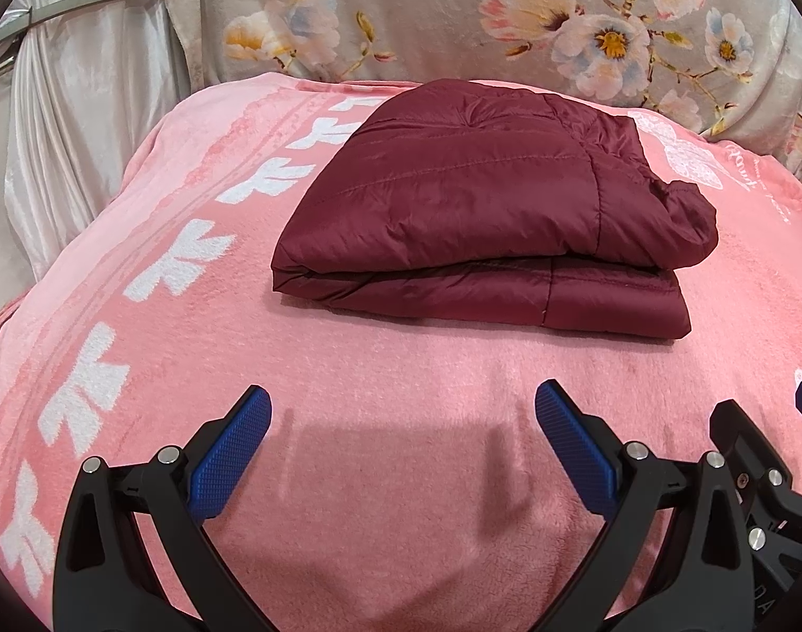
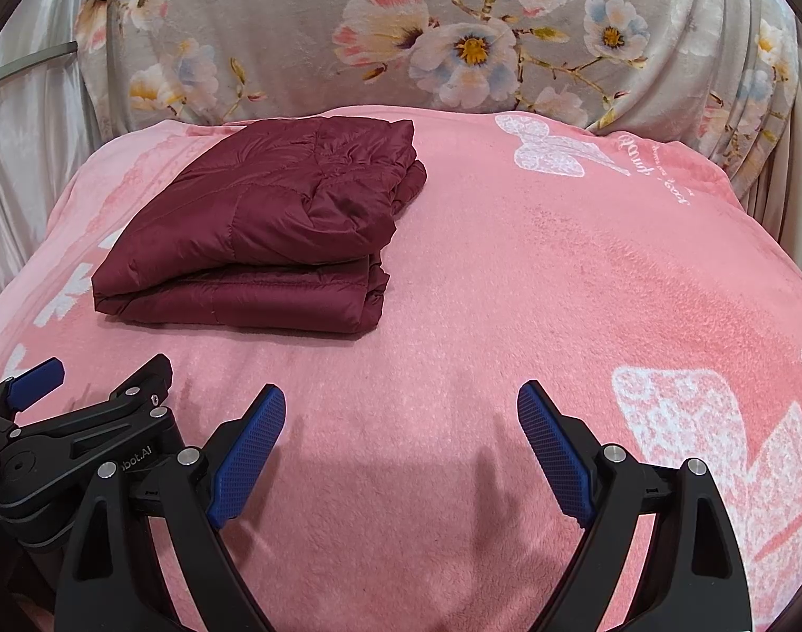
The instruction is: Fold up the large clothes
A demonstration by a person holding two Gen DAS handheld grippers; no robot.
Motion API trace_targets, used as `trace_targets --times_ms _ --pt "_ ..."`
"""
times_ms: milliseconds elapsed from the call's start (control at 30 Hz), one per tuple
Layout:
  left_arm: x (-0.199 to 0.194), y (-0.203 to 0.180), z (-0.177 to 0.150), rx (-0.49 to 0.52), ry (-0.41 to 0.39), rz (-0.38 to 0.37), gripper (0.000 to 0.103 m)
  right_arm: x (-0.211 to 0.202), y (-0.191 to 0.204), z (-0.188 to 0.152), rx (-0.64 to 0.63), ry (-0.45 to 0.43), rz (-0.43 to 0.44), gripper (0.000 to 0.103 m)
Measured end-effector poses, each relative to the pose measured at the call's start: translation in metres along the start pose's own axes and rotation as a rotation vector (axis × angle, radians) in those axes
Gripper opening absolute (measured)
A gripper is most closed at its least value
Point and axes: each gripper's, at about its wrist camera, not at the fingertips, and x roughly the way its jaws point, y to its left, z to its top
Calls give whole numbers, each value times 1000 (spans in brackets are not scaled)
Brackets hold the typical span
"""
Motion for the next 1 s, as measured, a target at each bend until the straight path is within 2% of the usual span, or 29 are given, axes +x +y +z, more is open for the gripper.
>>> trace_targets --times_ms 1000 --pt "-1 -2 0 2 1 9 96 0 0 0 -3 0 -1 87"
